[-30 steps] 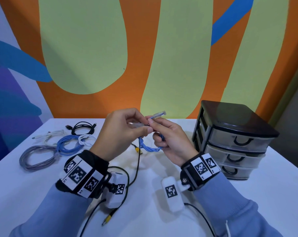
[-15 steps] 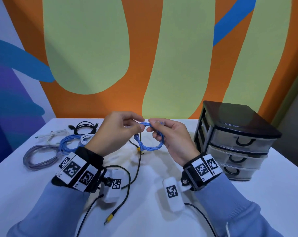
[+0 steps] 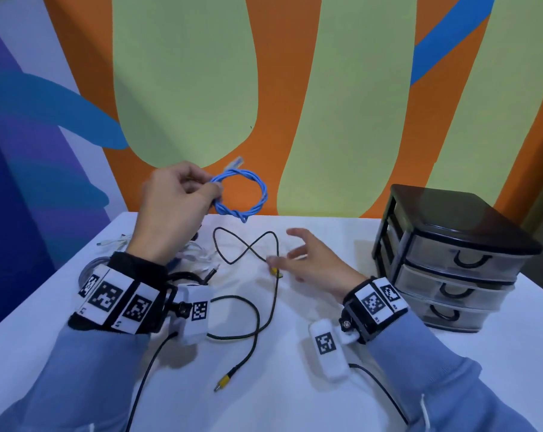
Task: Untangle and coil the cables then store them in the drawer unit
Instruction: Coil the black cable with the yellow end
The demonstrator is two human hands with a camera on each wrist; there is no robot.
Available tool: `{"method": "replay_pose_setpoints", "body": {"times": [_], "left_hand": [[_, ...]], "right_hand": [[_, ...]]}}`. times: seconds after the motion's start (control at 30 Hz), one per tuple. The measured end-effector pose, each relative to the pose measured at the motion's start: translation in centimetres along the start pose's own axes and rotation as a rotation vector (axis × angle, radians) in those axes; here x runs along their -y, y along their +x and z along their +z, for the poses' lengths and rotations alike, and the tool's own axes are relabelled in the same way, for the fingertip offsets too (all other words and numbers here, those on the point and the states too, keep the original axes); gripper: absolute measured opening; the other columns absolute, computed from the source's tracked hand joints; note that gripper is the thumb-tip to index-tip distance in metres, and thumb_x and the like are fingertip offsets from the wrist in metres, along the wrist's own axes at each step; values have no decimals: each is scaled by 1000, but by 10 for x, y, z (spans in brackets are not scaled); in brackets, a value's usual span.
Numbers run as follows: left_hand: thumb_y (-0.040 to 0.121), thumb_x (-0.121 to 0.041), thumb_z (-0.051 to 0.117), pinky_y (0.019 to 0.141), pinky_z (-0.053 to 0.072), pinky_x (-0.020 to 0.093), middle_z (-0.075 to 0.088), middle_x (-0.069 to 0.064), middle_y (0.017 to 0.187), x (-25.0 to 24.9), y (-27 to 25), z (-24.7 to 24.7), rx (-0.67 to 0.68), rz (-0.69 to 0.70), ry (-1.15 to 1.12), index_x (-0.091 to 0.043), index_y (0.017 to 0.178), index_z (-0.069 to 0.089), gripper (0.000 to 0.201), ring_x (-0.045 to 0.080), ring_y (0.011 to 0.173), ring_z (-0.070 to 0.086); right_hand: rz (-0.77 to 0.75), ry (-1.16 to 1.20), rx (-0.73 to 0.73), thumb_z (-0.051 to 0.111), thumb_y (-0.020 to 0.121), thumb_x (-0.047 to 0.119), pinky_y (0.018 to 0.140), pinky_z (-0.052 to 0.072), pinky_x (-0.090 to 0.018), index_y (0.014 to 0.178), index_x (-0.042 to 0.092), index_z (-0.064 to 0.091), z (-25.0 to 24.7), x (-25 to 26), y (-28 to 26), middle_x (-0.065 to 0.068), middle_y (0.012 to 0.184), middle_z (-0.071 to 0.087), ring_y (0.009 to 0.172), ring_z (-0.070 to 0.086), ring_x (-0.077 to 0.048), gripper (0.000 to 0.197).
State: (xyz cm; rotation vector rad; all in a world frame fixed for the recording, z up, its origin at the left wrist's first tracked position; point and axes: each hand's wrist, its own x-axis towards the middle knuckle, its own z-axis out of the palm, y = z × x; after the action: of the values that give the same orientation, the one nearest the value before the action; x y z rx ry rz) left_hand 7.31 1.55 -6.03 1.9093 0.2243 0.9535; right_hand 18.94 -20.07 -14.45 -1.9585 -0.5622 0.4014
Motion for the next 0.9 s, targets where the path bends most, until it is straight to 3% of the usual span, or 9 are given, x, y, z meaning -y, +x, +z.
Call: {"method": "replay_pose_setpoints", "body": {"times": [0.07, 0.13, 0.2, 0.33, 0.47, 0.6, 0.67, 0.8, 0.9], "left_hand": [[92, -15, 77, 76, 62, 37, 79, 2, 74, 1, 1, -13, -13, -12, 49, -19, 86, 74, 7, 14, 68, 75], [89, -22, 79, 84, 65, 47, 79, 1, 75, 2, 2, -25, -5, -12, 112, -21, 86, 75, 5, 21, 77, 78], [87, -27, 78, 84, 64, 51, 77, 0, 75, -1, 4, -33, -15, -1, 190, -23, 83, 75, 6, 26, 81, 77], [89, -24, 73, 80, 59, 45, 73, -1, 75, -3, 15, -37, -35, 29, 427, -20, 79, 73, 11, 29, 84, 70], [90, -21, 72, 68, 48, 36, 71, 6, 79, 12, 38, -19, 154, -48, 699, -18, 75, 74, 15, 33, 86, 67], [89, -13, 70, 57, 50, 38, 67, 10, 68, 43, 59, 8, 299, -129, 893, -3, 68, 68, 22, 33, 68, 65], [87, -8, 69, 48, 38, 30, 53, 6, 61, 57, 65, 17, 332, -172, 968, -7, 64, 58, 26, 26, 57, 49], [91, -15, 73, 46, 30, 26, 45, 3, 61, 70, 71, 28, 439, -214, 1082, -12, 63, 48, 38, 20, 55, 40], [91, -22, 75, 50, 39, 26, 54, 4, 63, 65, 76, 29, 441, -177, 1096, -9, 67, 58, 32, 23, 57, 49]], "right_hand": [[20, 3, 46, 87, 83, 37, 78, 51, -27, 138, 23, 52, 7, -7, 6, -6, 106, 77, 91, 71, -14, 67], [14, 75, 42, 81, 90, 20, 71, 50, -26, 123, 8, 67, 10, -10, 9, -8, 90, 80, 77, 68, -14, 38], [5, 159, -21, 72, 95, 12, 61, 49, -24, 107, 5, 77, 9, -9, 7, -5, 79, 74, 68, 61, -16, 14], [-85, 395, -350, 60, 105, 24, 54, 46, -26, 96, 5, 77, -9, -2, 3, 0, 60, 54, 53, 49, -14, 27], [-243, 512, -570, 53, 109, 34, 44, 28, -24, 98, 9, 73, -28, 3, -2, 10, 52, 35, 45, 30, -10, 34], [-298, 568, -591, 54, 109, 33, 45, 23, -23, 94, 14, 71, -29, 5, -4, 8, 54, 32, 47, 25, -12, 29], [-305, 563, -571, 55, 108, 32, 44, 24, -23, 93, 15, 71, -28, 5, -3, 7, 56, 32, 47, 26, -12, 28], [-342, 511, -577, 57, 107, 34, 49, 30, -22, 91, 16, 74, -27, 3, 0, 3, 61, 35, 52, 32, -12, 30], [-364, 521, -549, 56, 108, 33, 48, 29, -24, 94, 14, 74, -26, 4, -2, 1, 60, 33, 51, 30, -14, 30]]}}
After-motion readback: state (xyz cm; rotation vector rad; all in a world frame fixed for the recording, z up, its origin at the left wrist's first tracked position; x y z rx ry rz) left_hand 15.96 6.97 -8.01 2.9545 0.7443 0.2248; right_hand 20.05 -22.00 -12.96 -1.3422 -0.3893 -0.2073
